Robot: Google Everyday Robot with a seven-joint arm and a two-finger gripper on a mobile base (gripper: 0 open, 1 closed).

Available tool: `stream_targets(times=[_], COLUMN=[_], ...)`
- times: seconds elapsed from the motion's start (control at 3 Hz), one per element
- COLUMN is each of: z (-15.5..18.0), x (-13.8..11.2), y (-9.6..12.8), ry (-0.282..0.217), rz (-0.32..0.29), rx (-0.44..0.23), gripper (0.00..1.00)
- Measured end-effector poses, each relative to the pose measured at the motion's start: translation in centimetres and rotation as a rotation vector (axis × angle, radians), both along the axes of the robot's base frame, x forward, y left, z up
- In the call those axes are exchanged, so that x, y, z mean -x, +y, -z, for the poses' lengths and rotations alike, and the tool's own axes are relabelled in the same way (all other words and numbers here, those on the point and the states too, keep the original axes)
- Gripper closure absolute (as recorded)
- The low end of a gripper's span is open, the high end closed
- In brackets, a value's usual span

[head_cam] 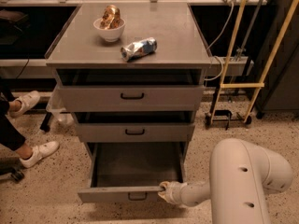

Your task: Open bottom drawer

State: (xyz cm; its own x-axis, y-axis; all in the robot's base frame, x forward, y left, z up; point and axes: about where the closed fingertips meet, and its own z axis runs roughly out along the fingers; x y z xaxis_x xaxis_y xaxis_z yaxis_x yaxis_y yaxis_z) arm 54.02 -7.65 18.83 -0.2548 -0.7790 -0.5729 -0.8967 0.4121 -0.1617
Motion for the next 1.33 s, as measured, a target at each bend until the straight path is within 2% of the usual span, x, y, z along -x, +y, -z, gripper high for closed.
stream_targets(times=[1.33], z=[-0.3], x=[1.6], y=[0.5], ry=[0.002], rz=[-0.020], rx=[-0.012], gripper=[1.00])
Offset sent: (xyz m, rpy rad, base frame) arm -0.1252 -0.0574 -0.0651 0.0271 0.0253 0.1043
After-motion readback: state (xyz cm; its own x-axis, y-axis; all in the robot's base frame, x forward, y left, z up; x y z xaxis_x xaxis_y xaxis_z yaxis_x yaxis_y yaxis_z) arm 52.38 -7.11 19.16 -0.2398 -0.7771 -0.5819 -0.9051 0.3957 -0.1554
